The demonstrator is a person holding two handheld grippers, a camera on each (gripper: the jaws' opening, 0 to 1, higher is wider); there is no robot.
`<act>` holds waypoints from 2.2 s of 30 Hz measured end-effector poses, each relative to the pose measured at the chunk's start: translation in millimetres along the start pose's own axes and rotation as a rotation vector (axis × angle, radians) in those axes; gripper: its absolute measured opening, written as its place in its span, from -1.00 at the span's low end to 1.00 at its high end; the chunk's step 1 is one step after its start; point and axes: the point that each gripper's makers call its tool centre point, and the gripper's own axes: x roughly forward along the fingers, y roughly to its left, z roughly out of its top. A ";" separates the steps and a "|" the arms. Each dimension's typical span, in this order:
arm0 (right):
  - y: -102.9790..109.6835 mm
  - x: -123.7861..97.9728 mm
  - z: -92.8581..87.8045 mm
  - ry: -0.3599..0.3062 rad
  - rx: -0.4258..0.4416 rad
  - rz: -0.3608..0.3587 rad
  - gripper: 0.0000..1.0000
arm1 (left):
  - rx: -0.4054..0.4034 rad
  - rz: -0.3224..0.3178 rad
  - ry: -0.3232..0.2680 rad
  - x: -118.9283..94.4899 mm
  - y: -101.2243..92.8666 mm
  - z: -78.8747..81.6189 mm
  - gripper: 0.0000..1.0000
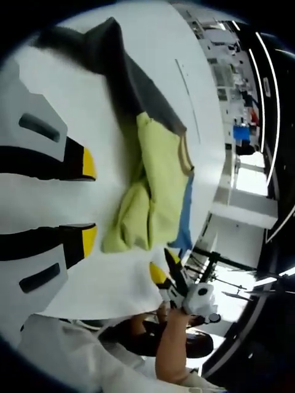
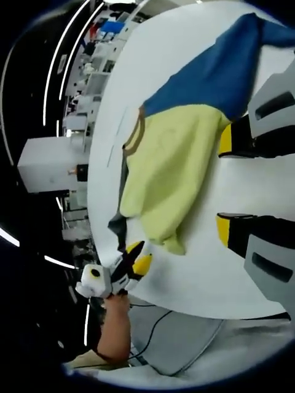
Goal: Fold the garment on the visible template until the final outline fits inside the template.
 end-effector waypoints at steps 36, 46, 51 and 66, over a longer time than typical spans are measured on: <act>16.6 25.7 23.9 -0.016 -0.084 0.045 -0.45 | 0.020 -0.115 0.029 45.6 -50.0 3.6 -0.68; 21.1 34.8 22.9 -0.002 -0.117 0.053 -0.56 | 0.005 -0.101 0.029 46.5 -46.6 3.2 -0.82; 21.7 40.4 22.8 0.011 -0.160 0.046 -0.69 | -0.006 -0.104 0.024 47.7 -46.4 3.9 -0.88; 15.2 40.3 24.5 0.031 -0.232 0.015 -1.00 | 0.028 -0.102 0.019 46.8 -48.8 9.2 -0.98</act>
